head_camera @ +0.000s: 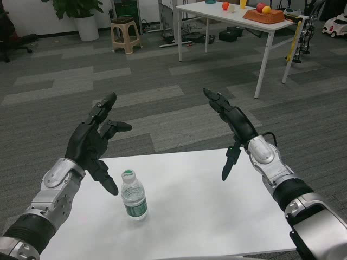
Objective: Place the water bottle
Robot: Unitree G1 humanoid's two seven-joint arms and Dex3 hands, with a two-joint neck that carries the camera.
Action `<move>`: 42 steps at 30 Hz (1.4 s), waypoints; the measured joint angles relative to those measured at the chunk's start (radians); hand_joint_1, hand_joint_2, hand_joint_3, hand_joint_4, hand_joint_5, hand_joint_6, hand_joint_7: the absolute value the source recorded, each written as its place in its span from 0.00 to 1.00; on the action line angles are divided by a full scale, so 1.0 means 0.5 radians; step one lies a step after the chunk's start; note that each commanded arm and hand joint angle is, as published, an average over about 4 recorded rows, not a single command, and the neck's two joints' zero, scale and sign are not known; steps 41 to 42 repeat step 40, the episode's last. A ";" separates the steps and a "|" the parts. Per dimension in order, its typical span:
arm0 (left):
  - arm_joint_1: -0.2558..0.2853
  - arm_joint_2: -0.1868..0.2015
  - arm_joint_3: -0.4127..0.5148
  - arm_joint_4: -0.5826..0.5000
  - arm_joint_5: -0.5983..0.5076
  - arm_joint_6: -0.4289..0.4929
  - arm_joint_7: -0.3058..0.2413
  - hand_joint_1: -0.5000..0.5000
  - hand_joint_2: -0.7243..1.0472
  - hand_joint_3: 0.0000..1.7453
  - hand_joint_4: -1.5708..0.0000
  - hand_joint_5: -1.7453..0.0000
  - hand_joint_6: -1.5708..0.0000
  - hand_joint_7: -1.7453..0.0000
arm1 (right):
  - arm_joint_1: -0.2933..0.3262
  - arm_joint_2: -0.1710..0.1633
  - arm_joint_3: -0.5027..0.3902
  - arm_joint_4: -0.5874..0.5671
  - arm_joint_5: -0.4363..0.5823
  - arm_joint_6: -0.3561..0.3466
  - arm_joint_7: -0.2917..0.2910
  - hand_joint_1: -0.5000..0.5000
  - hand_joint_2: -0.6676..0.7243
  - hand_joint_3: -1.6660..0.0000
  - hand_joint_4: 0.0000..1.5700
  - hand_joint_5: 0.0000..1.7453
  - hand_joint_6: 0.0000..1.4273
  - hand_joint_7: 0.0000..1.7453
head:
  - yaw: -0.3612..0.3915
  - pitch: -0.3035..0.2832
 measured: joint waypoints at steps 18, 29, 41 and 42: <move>0.000 -0.033 0.011 0.000 -0.145 -0.028 0.001 0.00 0.10 0.05 1.00 0.59 1.00 0.96 | 0.000 0.000 0.000 -0.005 0.000 0.000 0.000 0.04 0.91 1.00 0.00 0.00 0.00 0.00 | 0.009 0.015; 0.000 -0.035 -0.154 0.000 -0.762 -0.106 -0.029 0.01 0.10 0.05 1.00 0.88 1.00 0.96 | 0.000 0.001 0.000 -0.005 0.000 0.000 0.000 0.04 0.91 1.00 0.00 0.00 0.00 0.00 | 0.012 0.008; 0.000 -0.029 -0.183 0.000 -0.854 -0.112 -0.040 0.00 0.10 0.05 1.00 0.88 1.00 0.96 | 0.000 0.001 0.000 -0.005 0.000 0.000 0.000 0.04 0.91 1.00 0.00 0.00 0.00 0.00 | 0.012 0.010; 0.000 -0.029 -0.183 0.000 -0.854 -0.112 -0.040 0.00 0.10 0.05 1.00 0.88 1.00 0.96 | 0.000 0.001 0.000 -0.005 0.000 0.000 0.000 0.04 0.91 1.00 0.00 0.00 0.00 0.00 | 0.012 0.010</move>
